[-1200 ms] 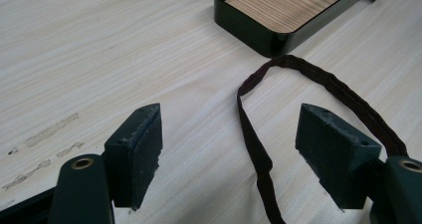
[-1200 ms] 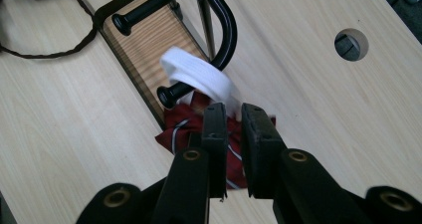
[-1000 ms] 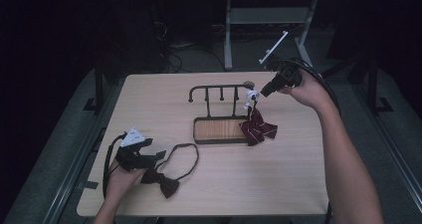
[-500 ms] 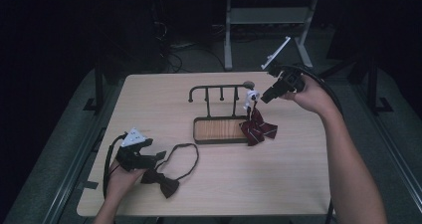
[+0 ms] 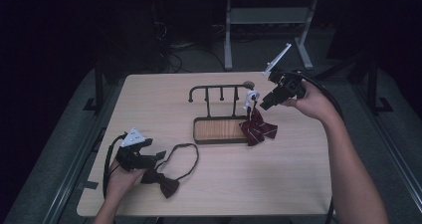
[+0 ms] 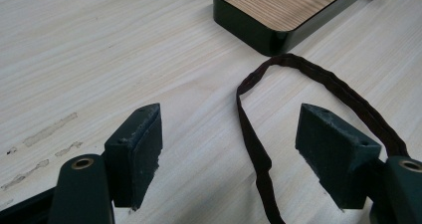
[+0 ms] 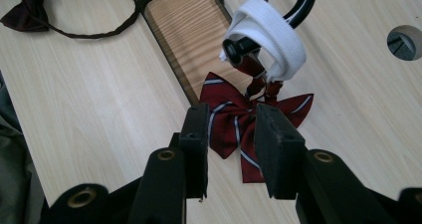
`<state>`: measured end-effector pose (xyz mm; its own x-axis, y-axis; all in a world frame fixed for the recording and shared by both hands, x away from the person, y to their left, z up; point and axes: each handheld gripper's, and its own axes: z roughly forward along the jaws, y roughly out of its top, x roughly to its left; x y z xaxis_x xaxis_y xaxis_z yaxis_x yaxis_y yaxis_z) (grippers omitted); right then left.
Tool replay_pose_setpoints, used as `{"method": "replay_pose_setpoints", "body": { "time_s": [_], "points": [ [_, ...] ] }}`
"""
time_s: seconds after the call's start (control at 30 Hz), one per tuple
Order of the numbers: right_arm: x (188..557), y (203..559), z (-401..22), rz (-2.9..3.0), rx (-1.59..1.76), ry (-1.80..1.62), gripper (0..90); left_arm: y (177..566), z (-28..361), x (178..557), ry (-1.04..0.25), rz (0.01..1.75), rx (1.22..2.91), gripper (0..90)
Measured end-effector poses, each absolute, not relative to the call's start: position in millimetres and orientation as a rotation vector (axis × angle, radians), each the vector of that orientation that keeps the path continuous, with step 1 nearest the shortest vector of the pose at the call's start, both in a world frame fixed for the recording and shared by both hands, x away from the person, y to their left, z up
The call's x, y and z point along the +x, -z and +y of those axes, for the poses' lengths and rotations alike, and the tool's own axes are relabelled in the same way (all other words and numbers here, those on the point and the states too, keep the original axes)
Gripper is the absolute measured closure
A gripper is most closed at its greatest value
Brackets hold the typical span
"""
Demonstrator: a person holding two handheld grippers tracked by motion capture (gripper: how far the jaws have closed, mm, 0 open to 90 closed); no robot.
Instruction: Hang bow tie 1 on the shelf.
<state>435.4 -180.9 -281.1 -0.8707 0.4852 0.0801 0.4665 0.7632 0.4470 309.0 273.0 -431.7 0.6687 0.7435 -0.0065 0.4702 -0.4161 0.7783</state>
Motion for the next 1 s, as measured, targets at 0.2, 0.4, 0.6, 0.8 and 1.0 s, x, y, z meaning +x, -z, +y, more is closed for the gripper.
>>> {"method": "replay_pose_setpoints", "body": {
  "time_s": [0.2, 0.4, 0.6, 0.8, 1.0],
  "points": [
    [430.5, 285.8, -182.1, 2.914, 0.773, -0.728, 62.5, 432.0, 272.5, 308.5, -0.432, 0.945, 2.074, 26.9],
    [423.2, 291.8, -182.0, 2.920, 0.756, -0.731, 59.7, 432.2, 272.0, 308.5, -0.431, 0.946, 2.076, 26.9],
    [419.1, 298.2, -183.7, 2.926, 0.756, -0.744, 58.0, 432.1, 271.7, 308.4, -0.435, 0.942, 2.074, 26.9],
    [415.4, 306.4, -188.2, 2.930, 0.771, -0.761, 55.1, 432.2, 271.5, 308.5, -0.435, 0.940, 2.078, 26.9],
    [409.2, 313.6, -192.1, 2.929, 0.773, -0.784, 53.1, 432.5, 271.0, 308.5, -0.431, 0.939, 2.085, 26.8]
  ]
}}
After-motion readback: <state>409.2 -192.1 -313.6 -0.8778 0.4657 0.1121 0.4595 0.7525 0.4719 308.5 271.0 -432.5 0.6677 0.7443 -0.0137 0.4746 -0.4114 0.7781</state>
